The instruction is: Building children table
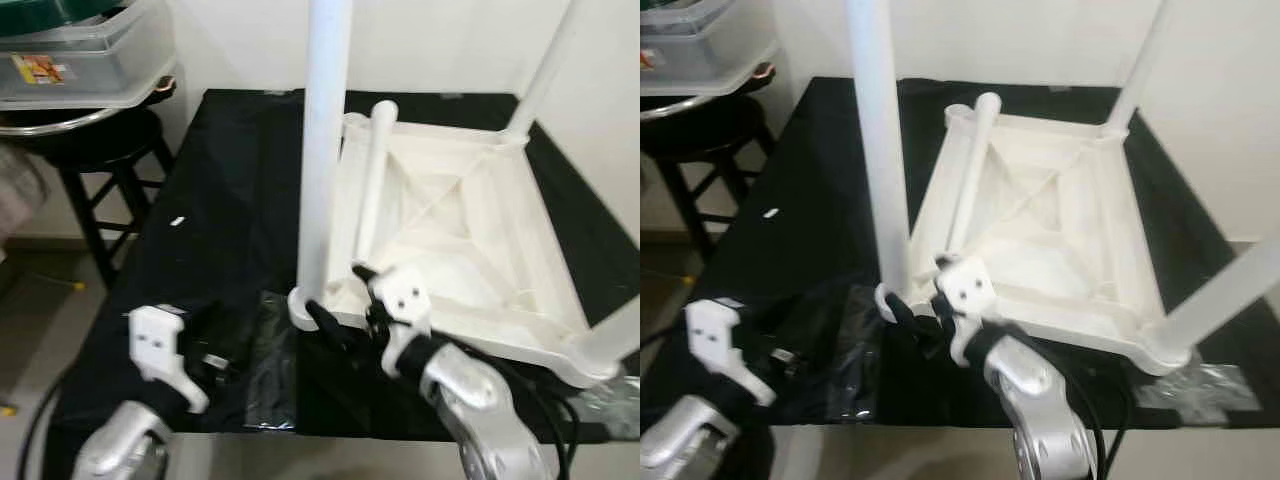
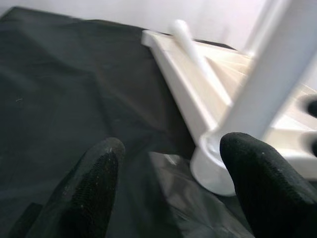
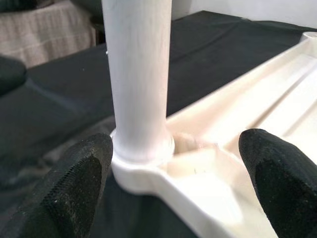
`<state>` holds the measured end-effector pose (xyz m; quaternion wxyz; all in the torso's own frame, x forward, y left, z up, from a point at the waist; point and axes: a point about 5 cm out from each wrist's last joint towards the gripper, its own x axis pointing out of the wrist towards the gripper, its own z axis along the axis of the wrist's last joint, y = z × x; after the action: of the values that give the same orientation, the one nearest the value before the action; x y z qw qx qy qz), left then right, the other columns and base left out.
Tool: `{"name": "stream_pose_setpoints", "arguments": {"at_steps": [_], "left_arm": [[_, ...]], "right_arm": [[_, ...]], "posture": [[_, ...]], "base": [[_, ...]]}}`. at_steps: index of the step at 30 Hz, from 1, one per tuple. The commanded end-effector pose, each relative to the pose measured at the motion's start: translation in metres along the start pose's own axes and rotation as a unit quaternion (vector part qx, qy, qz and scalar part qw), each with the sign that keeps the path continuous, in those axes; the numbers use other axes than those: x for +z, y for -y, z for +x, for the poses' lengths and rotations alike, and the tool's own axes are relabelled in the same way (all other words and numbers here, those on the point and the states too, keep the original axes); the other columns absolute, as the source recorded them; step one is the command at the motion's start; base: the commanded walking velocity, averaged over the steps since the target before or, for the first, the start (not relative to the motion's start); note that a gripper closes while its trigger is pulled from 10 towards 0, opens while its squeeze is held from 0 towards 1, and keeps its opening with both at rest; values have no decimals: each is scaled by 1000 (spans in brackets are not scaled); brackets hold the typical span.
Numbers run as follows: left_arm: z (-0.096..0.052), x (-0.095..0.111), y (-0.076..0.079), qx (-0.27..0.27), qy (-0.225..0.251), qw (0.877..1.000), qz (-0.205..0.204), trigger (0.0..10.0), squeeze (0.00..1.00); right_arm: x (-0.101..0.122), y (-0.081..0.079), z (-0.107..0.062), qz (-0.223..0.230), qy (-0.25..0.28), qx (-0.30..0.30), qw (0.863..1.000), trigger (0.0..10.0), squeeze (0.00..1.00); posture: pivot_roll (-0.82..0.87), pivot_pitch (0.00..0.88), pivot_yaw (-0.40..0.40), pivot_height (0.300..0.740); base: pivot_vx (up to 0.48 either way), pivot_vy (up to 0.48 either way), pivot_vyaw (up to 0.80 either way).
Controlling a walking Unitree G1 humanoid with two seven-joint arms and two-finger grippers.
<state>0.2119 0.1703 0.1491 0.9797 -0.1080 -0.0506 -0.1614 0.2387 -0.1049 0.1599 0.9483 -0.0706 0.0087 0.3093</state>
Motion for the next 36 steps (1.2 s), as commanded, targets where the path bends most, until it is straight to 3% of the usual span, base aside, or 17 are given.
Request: {"name": "stream_pose_setpoints", "arguments": {"at_steps": [1, 2, 4, 11, 13, 14, 19, 36], "left_arm": [[-1, -8, -10, 46, -24, 998, -22, 10000, 0], [0, -12, -15, 74, -39, 996, -23, 10000, 0], [2, -16, -16, 82, -55, 995, -9, 10000, 0], [4, -23, 3, 16, -70, 997, 21, 10000, 0], [4, -24, 3, 17, -72, 997, 11, 10000, 0], [4, -25, 2, 19, -76, 997, -3, 10000, 0], [10, -26, 2, 14, -79, 997, -5, 10000, 0], [11, -30, 2, 11, -83, 996, 6, 10000, 0]], "right_arm": [[4, -2, -4, 5, 20, -3, 1000, 10000, 1000], [2, 2, -6, 8, 20, -14, 1000, 10000, 59], [2, 6, -6, 11, 25, -21, 999, 10000, 0], [1, 5, -3, 8, 26, 3, 1000, 10000, 0], [-1, 3, -2, 14, 24, 24, 999, 10000, 0], [-3, 0, 2, 24, 23, 62, 998, 10000, 0], [-6, -4, 6, 26, 15, 114, 993, 10000, 0], [-12, -11, 4, 13, 9, 166, 986, 10000, 0]], "posture": [[43, 94, -44, 740], [42, 89, -43, 740], [36, 81, -43, 740], [35, 69, -43, 740], [28, 65, -42, 740], [16, 60, -37, 740], [24, 43, -52, 740], [21, 17, -58, 740]], "base": [[0, 0, 0], [0, 0, 0], [0, 0, 0], [0, -307, 0], [0, -454, 0], [0, -461, 0], [0, -462, 0], [0, -471, 0]]}}
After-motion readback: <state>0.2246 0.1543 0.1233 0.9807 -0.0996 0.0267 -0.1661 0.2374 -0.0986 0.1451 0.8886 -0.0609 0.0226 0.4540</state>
